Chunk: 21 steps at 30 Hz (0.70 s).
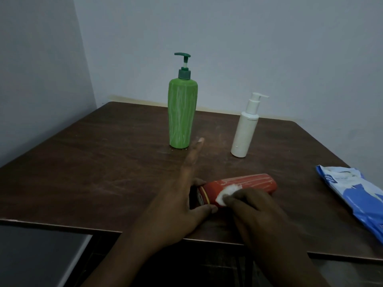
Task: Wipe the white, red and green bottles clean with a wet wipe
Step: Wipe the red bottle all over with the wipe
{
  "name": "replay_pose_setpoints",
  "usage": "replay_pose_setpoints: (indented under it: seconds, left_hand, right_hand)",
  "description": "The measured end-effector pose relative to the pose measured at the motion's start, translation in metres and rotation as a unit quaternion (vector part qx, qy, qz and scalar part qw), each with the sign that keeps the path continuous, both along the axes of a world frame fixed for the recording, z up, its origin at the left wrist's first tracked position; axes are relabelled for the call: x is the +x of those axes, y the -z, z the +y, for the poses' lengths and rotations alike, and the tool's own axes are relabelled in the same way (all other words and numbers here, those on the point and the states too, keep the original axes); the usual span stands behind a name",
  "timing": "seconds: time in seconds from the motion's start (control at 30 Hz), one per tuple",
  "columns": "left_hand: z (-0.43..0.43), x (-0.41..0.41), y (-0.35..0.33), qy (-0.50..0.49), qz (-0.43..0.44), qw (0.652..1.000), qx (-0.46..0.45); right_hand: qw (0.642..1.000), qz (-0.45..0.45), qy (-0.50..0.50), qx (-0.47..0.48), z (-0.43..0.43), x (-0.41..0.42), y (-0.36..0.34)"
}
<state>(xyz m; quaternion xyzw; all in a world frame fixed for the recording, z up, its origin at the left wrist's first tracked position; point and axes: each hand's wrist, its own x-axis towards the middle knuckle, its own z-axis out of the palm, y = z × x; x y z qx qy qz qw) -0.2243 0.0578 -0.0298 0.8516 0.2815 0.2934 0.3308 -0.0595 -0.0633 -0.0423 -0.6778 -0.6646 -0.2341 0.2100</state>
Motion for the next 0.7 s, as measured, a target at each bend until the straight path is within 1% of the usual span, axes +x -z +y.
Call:
replay_pose_setpoints:
  seconds: [0.13, 0.27, 0.3, 0.4, 0.53, 0.63, 0.7]
  left_hand:
    - [-0.003, 0.000, -0.004, -0.004, 0.004, 1.000, -0.022]
    - [-0.004, 0.000, -0.005, -0.008, 0.004, 1.000, -0.023]
    - [-0.005, 0.000, -0.006, -0.009, 0.004, 1.000, -0.024]
    - [-0.005, 0.000, -0.007, -0.010, 0.009, 0.999, -0.030]
    - [-0.007, 0.001, -0.008, -0.011, 0.012, 0.999, -0.029]
    - [-0.007, 0.000, -0.008, -0.009, 0.010, 0.999, -0.030]
    - [-0.006, 0.000, -0.007, -0.010, 0.013, 0.999, -0.027]
  right_hand:
    - [0.998, 0.044, 0.041, -0.003, -0.005, 0.010, -0.004]
    - [1.000, 0.017, 0.007, -0.004, -0.003, 0.004, -0.002]
    - [1.000, 0.026, 0.017, 0.003, -0.002, 0.007, -0.002]
    - [0.995, 0.089, 0.054, -0.002, -0.008, 0.013, -0.004]
    - [0.997, 0.072, 0.004, -0.022, -0.006, 0.012, -0.006]
    - [0.994, 0.103, 0.042, -0.019, -0.010, 0.020, -0.011]
    - [0.995, 0.092, 0.019, -0.036, -0.013, 0.017, -0.011]
